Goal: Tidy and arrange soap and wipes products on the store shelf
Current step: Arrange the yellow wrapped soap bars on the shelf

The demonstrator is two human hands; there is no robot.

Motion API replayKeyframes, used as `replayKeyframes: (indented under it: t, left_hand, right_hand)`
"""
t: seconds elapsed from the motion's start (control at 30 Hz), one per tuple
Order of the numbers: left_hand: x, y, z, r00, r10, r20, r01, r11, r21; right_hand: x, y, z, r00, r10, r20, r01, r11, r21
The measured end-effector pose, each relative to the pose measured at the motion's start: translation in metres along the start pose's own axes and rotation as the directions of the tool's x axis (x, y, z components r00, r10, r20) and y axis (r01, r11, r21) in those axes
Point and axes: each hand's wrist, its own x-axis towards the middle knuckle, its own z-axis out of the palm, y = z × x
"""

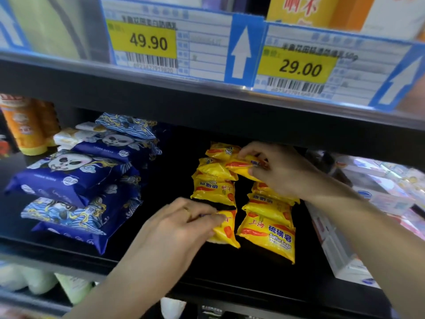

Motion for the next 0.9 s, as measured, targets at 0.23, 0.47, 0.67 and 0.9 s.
replayKeyframes:
  t: [0.23,0.47,0.67,0.9]
  left_hand:
    - [0.028,-0.032,0.035,0.992,-0.073,0.107,0.067,0.996,0.061]
    - [0.04,-0.038,0.042,0.991,-0.085,0.106,0.077,0.994,0.08]
    - [0.035,-0.031,0.037,0.991,-0.099,0.088,0.095,0.994,0.046]
    - [0.024,0.014,0.035,0.997,0.05,0.057,-0.044,0.993,-0.11]
  right_hand:
    - [0.054,-0.024,0.028,0.987,0.122,0.106,-0.116,0.991,-0.062]
    - [0.077,-0.021,0.053,0.996,0.036,0.08,-0.033,0.999,-0.043]
    - [0.07,-0.021,0.051,0.994,0.077,0.072,-0.07,0.993,-0.093]
    - [0.016,0.004,0.002,0.978,0.151,0.143,-0.13,0.981,-0.144]
